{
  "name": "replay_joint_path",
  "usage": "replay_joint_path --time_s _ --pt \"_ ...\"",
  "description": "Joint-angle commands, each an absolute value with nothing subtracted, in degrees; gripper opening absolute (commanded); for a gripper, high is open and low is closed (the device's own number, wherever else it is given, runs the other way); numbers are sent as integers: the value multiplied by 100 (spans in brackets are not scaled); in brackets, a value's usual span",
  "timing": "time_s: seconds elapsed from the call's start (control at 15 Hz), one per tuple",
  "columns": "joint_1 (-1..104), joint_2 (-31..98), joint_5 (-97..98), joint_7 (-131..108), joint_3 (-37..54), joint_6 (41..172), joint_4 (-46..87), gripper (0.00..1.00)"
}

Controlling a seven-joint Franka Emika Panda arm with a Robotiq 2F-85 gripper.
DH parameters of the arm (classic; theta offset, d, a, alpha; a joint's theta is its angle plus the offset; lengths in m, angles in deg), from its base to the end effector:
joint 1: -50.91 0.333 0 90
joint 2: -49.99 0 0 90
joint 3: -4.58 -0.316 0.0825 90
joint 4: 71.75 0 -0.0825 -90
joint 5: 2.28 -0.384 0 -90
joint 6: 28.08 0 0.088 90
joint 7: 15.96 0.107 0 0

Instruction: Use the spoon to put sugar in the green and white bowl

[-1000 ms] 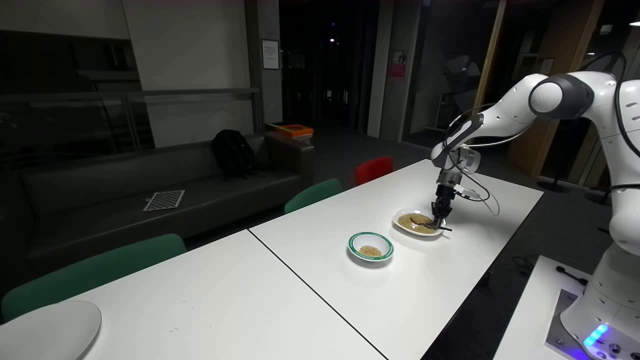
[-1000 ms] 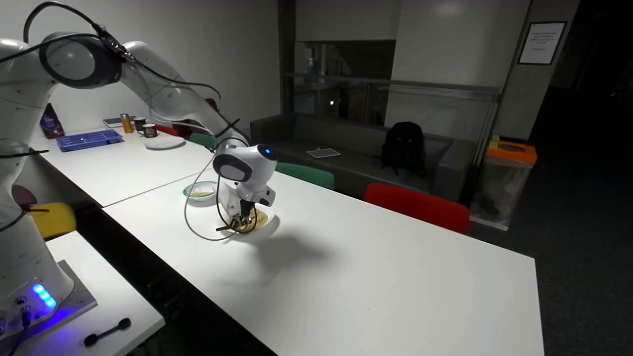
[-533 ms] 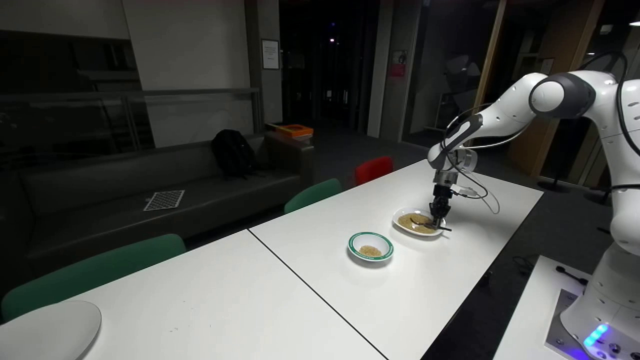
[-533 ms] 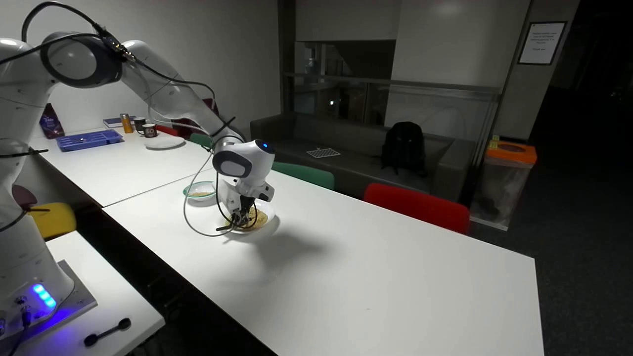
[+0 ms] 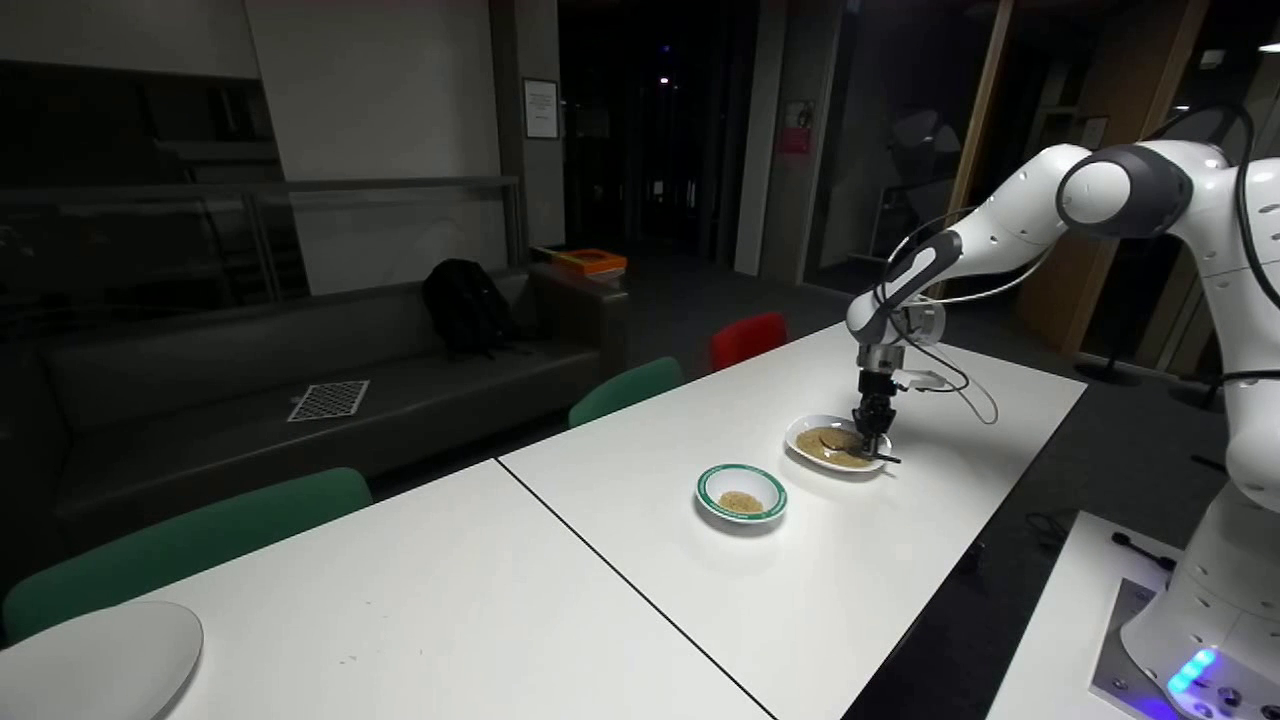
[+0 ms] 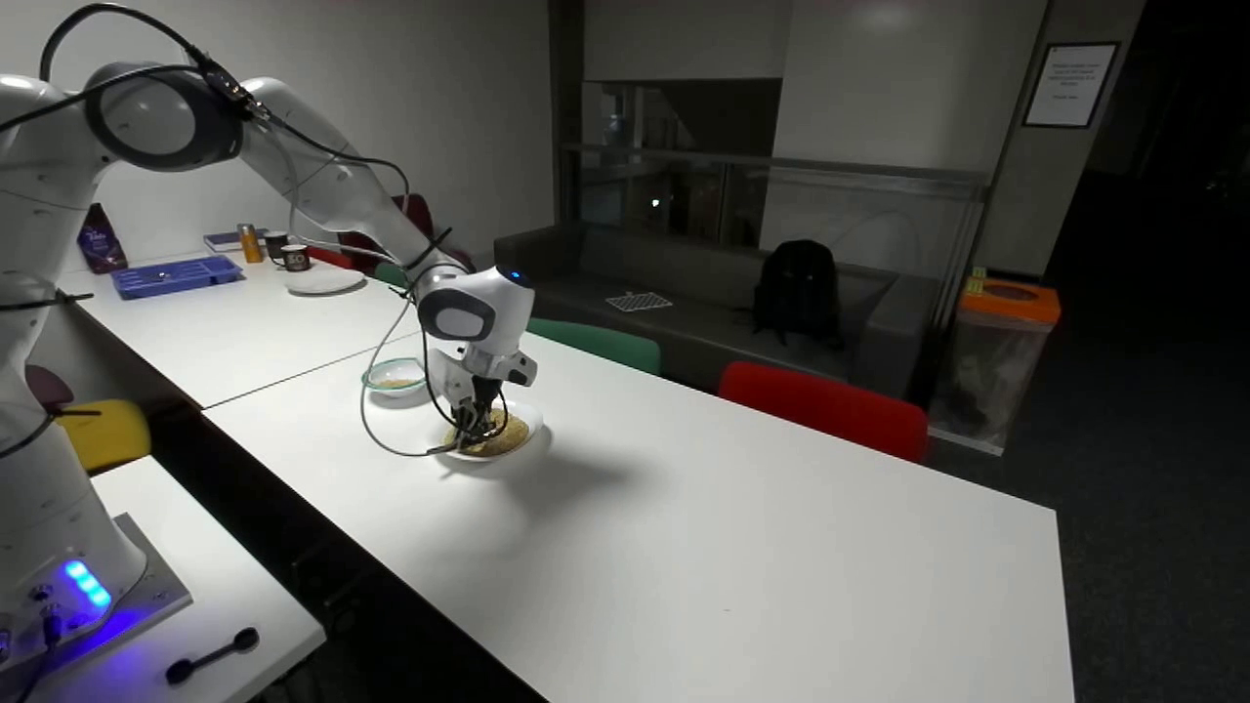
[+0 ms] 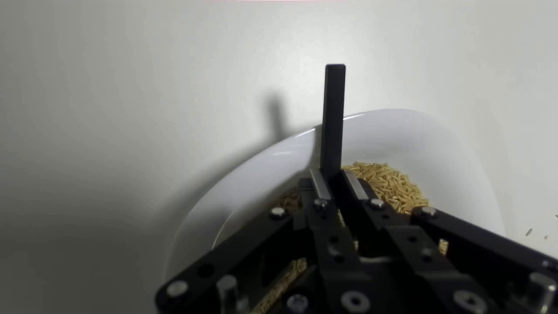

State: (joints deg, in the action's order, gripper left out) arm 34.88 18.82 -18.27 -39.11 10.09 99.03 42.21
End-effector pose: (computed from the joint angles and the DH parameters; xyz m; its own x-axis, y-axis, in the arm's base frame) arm 0.5363 -0.2026 0.1655 0.9603 -0.1357 -0.2438 -0.1919 -0.9555 -0.2238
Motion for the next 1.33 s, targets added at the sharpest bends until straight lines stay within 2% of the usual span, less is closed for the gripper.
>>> replay_joint_path --time_s 0.0,1.27 --pt "3575 2008 -1531 -3602 985 10083 4353 3" --pt "3761 2735 -872 -3536 1017 10761 5104 3"
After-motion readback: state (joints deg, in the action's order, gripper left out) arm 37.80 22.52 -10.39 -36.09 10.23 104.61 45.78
